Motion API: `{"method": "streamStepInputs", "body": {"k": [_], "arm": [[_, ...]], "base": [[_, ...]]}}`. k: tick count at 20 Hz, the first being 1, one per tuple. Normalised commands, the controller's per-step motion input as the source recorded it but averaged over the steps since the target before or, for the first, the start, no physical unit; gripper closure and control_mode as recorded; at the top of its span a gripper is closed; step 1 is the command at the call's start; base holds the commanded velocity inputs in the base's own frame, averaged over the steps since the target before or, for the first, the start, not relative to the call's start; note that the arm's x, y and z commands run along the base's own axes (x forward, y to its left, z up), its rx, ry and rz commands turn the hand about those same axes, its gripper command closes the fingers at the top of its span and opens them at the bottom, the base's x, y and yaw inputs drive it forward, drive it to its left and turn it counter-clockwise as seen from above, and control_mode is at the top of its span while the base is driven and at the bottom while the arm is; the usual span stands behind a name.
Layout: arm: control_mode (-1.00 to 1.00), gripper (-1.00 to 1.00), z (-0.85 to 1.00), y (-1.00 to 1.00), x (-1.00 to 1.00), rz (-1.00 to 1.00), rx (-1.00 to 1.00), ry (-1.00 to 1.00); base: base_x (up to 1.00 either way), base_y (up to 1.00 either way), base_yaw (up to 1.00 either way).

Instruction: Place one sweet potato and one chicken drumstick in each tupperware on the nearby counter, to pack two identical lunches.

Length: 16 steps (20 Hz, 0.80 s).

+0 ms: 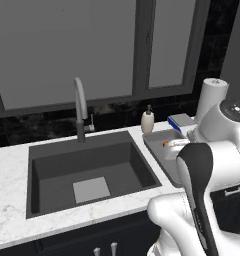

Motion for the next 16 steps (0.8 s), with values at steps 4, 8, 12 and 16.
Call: {"method": "streamStepInputs", "body": {"k": [4, 8, 12, 16], "arm": [[-1.0, 1.0, -0.08, -0.46, 0.5, 0.0, 0.0, 0.07], [-1.0, 1.0, -0.32, -0.78, 0.48, 0.0, 0.01, 0.13], [-1.0, 1.0, -0.44, -0.69, 0.71, 0.0, 0.0, 0.04], [-1.0, 1.0, -0.65, -0.55, 0.72, 0.01, -0.01, 0.0]], "base": [[0.0, 0.0, 0.0], [0.0, 0.0, 0.0], [0.0, 0.0, 0.0], [0.0, 0.0, 0.0]]}}
